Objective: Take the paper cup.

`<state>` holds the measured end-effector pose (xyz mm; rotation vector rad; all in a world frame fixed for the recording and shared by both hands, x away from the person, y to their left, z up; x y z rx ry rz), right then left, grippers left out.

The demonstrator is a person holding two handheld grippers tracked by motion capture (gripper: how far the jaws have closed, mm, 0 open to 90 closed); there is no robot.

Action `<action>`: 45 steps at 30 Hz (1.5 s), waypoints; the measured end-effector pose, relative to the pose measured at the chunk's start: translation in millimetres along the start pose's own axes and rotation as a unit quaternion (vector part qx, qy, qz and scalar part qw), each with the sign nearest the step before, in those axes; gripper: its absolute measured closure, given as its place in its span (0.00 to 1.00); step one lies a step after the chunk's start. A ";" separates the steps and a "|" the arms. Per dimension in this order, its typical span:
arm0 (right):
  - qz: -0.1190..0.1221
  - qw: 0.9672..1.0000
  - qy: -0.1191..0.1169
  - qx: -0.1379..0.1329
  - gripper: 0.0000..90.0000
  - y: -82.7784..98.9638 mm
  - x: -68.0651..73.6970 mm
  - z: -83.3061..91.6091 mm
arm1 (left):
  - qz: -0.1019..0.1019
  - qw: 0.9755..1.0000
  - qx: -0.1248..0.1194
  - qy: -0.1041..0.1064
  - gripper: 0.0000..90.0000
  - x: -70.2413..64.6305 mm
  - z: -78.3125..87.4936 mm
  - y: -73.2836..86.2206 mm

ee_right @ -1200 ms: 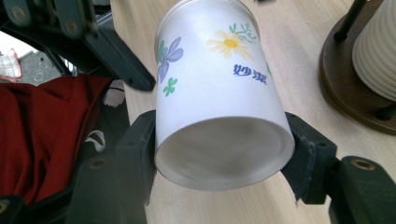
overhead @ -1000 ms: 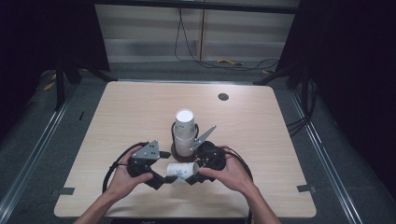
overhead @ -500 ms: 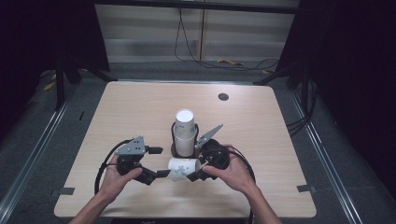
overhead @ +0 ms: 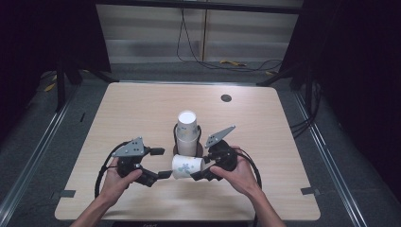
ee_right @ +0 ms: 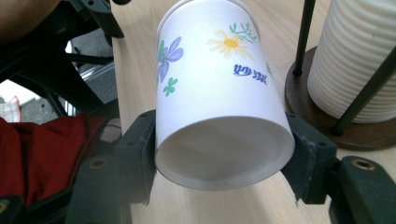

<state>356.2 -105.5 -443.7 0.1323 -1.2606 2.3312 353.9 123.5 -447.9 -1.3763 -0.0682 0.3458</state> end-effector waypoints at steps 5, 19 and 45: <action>0.015 1.000 -0.003 -0.019 0.40 -1.6 2.1 -1.3 | 0.008 1.000 -0.011 0.004 0.17 -1.1 0.0 -1.8; 0.017 0.995 -0.036 -0.094 0.40 -8.1 7.6 5.3 | 0.023 0.999 -0.035 0.011 0.17 -4.0 -2.2 -5.0; 0.018 0.991 -0.062 -0.121 0.41 -8.7 10.9 2.6 | 0.031 0.998 -0.042 0.027 0.22 -6.0 -10.4 -6.6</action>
Point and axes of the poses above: each handheld gripper's, and its own axes: z roughly backward along the jaws, y roughly out of its underside, x roughly to its left, the point moved 4 cm from there along -z, roughly forward along the jaws, and after that the axes turned 10 degrees about -x, right-handed, at the moved point
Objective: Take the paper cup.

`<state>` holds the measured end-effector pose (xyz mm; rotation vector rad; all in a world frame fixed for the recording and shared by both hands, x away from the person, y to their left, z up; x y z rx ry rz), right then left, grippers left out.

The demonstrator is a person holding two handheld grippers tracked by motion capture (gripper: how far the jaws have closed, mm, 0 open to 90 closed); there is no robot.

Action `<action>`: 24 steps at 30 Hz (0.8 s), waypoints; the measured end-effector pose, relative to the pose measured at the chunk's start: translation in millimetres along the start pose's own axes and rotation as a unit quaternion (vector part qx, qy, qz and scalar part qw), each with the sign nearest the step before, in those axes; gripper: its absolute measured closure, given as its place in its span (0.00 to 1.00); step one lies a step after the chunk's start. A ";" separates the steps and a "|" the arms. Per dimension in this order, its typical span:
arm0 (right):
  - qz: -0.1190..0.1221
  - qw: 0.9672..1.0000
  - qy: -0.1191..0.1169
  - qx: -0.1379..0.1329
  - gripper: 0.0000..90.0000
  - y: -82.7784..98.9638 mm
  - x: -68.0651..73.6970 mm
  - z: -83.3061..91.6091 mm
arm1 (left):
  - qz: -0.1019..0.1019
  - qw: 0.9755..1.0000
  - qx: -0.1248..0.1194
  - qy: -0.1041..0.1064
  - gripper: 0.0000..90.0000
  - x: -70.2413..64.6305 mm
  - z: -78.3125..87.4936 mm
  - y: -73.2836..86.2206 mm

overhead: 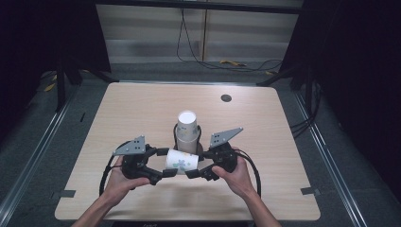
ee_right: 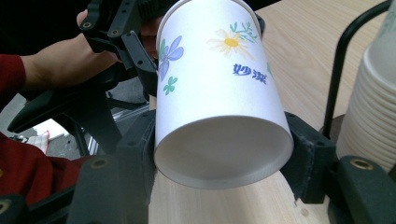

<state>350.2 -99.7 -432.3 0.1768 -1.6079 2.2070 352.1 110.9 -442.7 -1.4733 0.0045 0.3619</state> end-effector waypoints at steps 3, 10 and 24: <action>0.001 1.000 -0.003 0.001 0.41 -0.2 1.6 -2.0 | -0.004 1.000 0.002 0.005 0.22 -1.6 -1.6 0.2; 0.009 1.000 -0.012 -0.004 0.41 -1.7 3.5 0.6 | -0.011 1.000 0.000 0.018 0.22 -3.5 -0.9 -2.3; 0.024 1.000 -0.020 -0.001 0.40 -0.9 5.6 -0.7 | -0.002 1.000 0.001 0.029 0.21 -6.5 -5.4 -1.1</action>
Point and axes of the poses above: each handheld gripper's, and its own axes: z roughly backward along the jaws, y roughly out of its underside, x roughly to its left, the point moved 4 cm from there along -z, roughly forward along the jaws, and after that the axes turned 10 degrees about -x, right-handed, at the moved point
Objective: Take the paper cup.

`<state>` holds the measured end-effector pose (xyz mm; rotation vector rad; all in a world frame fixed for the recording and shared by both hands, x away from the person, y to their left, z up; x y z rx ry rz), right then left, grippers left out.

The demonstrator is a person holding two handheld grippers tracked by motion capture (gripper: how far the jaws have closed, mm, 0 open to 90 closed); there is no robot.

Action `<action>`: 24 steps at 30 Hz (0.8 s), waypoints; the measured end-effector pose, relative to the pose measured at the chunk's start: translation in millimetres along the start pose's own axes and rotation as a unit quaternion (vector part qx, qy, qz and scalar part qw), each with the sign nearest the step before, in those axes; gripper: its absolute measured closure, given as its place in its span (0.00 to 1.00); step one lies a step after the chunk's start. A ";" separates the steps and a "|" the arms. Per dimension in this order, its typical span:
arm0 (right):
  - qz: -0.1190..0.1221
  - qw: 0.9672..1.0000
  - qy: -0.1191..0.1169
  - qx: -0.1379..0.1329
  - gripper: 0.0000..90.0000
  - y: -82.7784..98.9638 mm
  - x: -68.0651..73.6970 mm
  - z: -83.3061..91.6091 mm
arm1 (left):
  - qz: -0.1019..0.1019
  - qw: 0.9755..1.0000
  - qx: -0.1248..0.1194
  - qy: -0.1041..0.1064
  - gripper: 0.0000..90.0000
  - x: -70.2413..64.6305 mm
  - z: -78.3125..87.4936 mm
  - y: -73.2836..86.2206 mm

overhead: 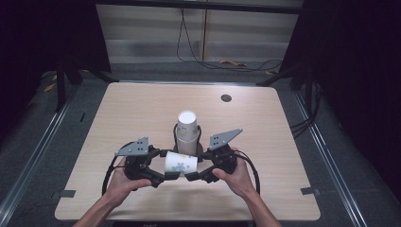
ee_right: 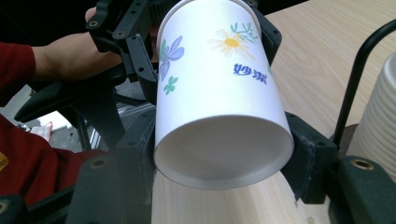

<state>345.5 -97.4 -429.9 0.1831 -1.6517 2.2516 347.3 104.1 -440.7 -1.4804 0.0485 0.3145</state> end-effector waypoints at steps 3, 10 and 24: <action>0.004 1.000 -0.003 0.006 0.40 -0.6 1.4 -1.2 | -0.004 1.000 0.000 -0.001 0.21 -1.8 -0.9 0.3; 0.001 1.000 -0.005 0.010 0.39 0.0 0.2 0.2 | -0.021 1.000 0.003 -0.002 0.23 -2.5 -0.8 0.3; 0.009 0.998 0.043 0.039 0.25 3.6 -3.2 -9.2 | -0.030 0.999 0.009 -0.013 0.29 -0.3 3.4 0.1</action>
Point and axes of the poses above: each handheld gripper's, and its own axes: z roughly backward along the jaws, y roughly out of its underside, x roughly to its left, the point moved 4 cm from there along -z, roughly forward along the jaws, and after that the axes turned 10 degrees about -x, right-handed, at the moved point
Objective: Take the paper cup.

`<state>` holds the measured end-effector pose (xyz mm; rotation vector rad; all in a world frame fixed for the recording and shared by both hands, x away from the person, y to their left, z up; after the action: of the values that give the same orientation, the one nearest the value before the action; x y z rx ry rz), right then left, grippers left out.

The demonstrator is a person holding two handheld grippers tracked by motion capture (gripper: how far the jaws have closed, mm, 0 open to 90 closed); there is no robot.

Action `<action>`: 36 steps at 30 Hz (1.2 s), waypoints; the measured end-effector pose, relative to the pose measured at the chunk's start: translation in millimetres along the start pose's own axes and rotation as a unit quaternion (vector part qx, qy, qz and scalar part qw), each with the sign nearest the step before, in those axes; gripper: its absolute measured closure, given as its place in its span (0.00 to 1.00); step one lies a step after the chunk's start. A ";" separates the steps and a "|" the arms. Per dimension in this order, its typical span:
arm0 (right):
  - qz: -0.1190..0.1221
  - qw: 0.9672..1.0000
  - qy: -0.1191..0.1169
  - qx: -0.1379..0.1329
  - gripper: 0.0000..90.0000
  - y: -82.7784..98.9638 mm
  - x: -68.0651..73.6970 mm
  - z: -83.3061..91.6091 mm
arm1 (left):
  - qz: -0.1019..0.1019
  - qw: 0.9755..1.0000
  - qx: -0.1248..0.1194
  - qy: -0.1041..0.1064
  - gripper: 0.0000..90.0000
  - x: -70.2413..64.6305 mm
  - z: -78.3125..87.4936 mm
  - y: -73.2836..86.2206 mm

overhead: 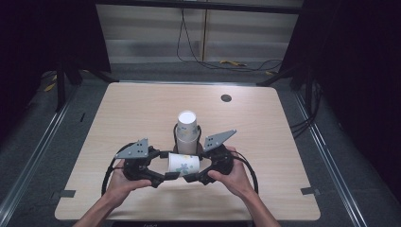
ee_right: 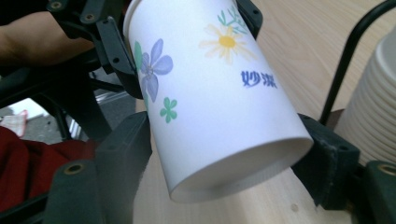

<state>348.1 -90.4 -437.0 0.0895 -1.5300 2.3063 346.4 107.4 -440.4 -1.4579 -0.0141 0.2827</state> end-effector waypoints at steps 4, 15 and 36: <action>-0.004 1.000 0.011 0.000 0.18 0.2 -2.4 1.0 | 0.001 1.000 0.002 -0.008 0.29 2.3 2.0 -0.4; -0.002 0.999 0.051 -0.010 0.15 -0.8 -9.2 6.2 | 0.014 0.999 0.021 -0.033 0.29 14.6 13.4 3.2; -0.024 0.992 0.117 -0.032 0.16 3.3 -22.2 31.0 | 0.013 0.997 0.046 -0.060 0.29 26.3 33.0 -6.5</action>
<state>363.0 -125.4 -432.8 -0.1550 -1.4627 2.1433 367.1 144.2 -434.4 -1.3492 -0.0786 0.3874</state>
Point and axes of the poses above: each handheld gripper's, and its own axes: z roughly backward along the jaws, y roughly out of its underside, x roughly to its left, the point moved 4 cm from there along -z, roughly forward along the jaws, and after that the axes turned 10 degrees about -x, right-handed, at the moved point
